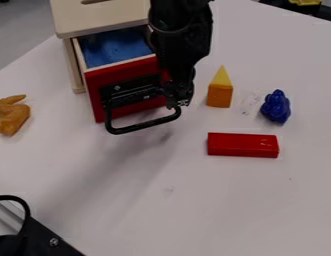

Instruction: Put the blue object in the drawer

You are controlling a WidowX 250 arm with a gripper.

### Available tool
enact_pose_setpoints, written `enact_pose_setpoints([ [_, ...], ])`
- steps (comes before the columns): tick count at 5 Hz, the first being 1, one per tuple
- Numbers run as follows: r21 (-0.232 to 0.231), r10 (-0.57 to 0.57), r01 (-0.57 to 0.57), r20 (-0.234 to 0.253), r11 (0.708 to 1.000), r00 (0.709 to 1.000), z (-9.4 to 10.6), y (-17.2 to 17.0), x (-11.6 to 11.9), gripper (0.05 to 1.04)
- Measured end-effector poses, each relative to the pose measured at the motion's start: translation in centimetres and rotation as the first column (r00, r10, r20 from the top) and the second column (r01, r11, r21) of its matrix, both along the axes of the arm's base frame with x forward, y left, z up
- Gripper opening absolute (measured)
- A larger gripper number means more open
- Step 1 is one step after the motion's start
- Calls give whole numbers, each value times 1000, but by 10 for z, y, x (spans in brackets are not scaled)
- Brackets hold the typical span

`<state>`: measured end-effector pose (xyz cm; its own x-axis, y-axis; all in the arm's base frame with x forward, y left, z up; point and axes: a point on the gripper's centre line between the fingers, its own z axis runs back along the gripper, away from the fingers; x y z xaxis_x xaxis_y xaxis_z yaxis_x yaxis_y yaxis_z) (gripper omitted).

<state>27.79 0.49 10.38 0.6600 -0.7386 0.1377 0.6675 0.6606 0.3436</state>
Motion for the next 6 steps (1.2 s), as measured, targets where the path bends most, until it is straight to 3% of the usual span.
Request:
enact_pose_setpoints([
  [1,-3,1,-1,-31,1000,1000,-9,-1,-4,1000],
  [2,-57,21,-24,-44,998,999,-13,-10,-3,1000],
  [3,-40,13,-12,9,999,1000,-5,-37,15,1000],
  [4,-108,122,-122,-3,987,993,-7,-61,31,1000],
  [5,-135,275,-281,-58,950,960,-9,-78,40,1000],
  [6,-185,351,-369,-123,911,928,-17,-92,50,1000],
])
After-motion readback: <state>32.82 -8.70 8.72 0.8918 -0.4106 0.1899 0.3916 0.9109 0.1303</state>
